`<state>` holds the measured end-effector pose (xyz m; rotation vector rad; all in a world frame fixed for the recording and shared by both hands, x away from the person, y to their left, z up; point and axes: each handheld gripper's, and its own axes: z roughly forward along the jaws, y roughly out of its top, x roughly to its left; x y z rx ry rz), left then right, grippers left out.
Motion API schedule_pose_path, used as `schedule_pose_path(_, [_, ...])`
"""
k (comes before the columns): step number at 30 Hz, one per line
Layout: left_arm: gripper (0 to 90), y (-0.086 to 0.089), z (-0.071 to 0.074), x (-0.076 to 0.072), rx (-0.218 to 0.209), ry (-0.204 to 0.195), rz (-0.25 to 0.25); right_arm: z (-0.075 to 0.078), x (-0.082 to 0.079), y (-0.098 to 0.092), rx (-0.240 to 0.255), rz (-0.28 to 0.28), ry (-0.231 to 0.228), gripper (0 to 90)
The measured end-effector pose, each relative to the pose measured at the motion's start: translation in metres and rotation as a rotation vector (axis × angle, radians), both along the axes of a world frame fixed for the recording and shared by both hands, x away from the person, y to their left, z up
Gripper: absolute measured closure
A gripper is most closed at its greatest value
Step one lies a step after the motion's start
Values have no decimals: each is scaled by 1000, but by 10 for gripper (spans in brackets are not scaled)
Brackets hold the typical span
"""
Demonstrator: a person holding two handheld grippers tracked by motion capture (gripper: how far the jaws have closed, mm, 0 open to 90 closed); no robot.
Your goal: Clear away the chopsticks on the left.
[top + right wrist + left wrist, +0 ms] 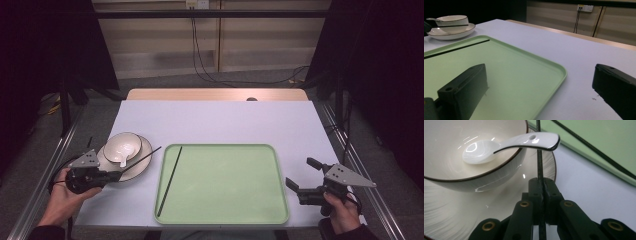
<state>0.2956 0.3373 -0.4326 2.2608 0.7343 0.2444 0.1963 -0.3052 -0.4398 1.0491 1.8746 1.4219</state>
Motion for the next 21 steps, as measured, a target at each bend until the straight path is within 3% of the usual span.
schedule_pose_path(8, [861, -4, 6, -10, -31, -7, 3, 0, 0, 0, 4, 0, -1, 0])
schedule_pose_path(10, [861, -6, 8, -14, -60, -6, 13, 0, 0, 0, 0, -2, -1, 0])
schedule_pose_path(11, [861, -6, 9, -15, -47, -18, 8, 0, 0, 0, -1, 0, -1, 0])
schedule_pose_path(12, [861, -8, 10, -17, -70, -10, 13, 0, 0, 0, 4, -3, 0, 0])
schedule_pose_path(16, [861, -14, 13, -27, -88, -27, 13, 0, 0, 0, 9, -6, 1, 0])
schedule_pose_path(21, [862, -22, 18, -38, -108, -15, 18, 0, 0, 0, 3, -5, -2, 0])
